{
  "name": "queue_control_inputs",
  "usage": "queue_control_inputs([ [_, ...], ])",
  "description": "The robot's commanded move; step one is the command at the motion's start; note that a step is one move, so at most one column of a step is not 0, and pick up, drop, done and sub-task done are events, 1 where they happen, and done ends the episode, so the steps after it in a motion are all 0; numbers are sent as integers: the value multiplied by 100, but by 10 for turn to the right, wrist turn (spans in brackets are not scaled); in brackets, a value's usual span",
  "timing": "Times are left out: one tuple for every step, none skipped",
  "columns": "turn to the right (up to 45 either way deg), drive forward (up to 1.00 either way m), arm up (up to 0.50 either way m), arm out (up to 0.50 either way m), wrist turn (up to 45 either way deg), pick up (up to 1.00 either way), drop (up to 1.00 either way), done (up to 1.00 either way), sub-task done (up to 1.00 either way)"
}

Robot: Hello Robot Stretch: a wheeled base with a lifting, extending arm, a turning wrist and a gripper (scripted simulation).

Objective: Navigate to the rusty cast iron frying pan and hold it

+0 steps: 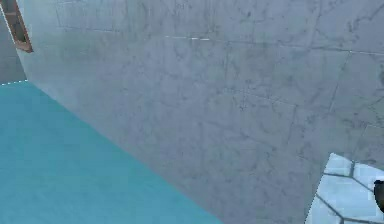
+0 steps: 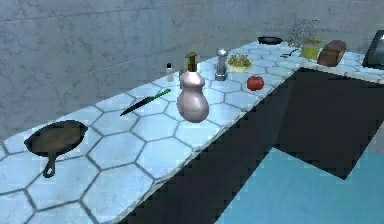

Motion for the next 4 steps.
queue_control_inputs([
  [-300,0,0,0,0,0,0,0,0],
  [0,0,50,0,0,0,0,0,0],
  [0,0,38,0,0,0,0,0,0],
  [0,0,0,28,0,0,0,0,0],
])
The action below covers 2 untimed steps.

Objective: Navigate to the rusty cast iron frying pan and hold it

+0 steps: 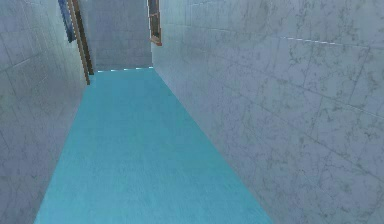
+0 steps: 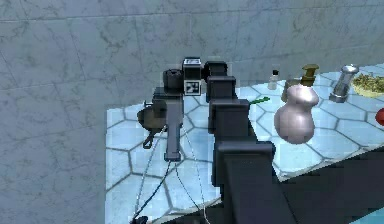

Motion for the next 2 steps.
queue_control_inputs([
  [0,0,0,0,450,0,0,0,0],
  [0,0,0,0,450,0,0,0,0],
])
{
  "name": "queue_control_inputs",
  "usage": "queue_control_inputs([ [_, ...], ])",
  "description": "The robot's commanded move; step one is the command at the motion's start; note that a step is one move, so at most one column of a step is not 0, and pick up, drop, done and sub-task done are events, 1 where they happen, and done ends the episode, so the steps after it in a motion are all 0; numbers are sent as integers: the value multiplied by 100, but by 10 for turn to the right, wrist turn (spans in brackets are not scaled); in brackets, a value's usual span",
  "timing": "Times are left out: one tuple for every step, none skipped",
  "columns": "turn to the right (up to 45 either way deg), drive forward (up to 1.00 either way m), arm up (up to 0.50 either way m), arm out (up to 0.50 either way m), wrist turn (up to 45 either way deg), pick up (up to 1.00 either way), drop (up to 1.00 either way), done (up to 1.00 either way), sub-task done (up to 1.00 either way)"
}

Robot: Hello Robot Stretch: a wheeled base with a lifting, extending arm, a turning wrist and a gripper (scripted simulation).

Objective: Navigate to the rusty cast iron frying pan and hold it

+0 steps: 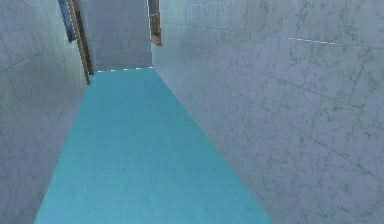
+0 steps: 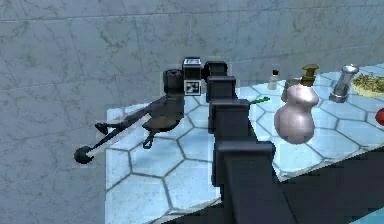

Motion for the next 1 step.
queue_control_inputs([
  [0,0,0,0,450,0,0,0,0],
])
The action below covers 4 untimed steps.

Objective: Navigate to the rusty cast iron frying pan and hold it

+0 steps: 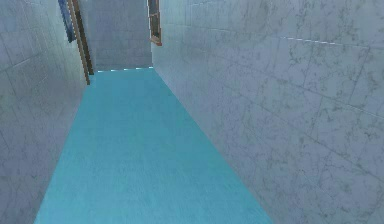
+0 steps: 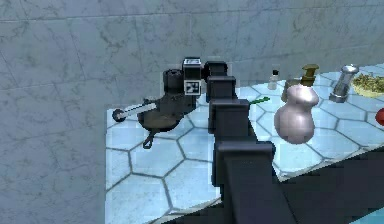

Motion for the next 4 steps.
queue_control_inputs([
  [0,0,0,0,60,0,0,0,0],
  [0,0,-14,0,0,0,0,0,0],
  [0,0,0,0,0,100,0,0,0],
  [0,0,10,0,0,0,0,0,0],
])
